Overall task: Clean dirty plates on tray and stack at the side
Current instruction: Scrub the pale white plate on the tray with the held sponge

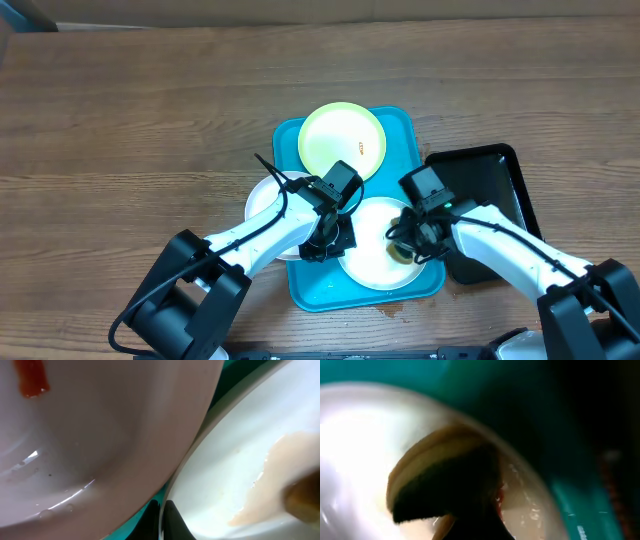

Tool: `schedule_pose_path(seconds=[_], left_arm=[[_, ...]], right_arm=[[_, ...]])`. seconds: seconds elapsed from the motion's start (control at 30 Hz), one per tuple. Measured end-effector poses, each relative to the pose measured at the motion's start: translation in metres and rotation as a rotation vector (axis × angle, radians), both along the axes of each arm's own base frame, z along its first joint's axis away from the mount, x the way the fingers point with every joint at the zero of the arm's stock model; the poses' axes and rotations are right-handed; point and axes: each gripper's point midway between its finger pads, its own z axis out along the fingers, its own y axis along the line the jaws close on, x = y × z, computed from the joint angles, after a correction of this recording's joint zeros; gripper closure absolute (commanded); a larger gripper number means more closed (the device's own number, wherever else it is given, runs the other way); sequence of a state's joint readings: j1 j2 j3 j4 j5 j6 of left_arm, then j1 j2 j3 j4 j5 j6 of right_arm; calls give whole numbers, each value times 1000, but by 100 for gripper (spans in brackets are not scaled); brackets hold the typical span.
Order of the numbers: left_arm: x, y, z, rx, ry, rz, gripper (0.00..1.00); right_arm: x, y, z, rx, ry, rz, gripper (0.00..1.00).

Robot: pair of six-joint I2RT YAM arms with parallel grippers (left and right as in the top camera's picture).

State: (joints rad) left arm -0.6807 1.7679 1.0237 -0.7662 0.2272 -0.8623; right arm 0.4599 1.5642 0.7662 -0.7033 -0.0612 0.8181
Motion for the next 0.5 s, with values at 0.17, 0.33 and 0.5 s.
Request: schedule_pose_path(seconds=[0.17,0.33,0.5], left_arm=[[0,1,1,3,3,2,96],[0,-3,3,-14,8,1,96],[1,-11,8,-54,15,-2,96]], right_arm=[[3,-12,1,-39,4,-70,96],[1,-28,4,-134,23,-103,96],[-9,-44,10,-240,94,-116,96]])
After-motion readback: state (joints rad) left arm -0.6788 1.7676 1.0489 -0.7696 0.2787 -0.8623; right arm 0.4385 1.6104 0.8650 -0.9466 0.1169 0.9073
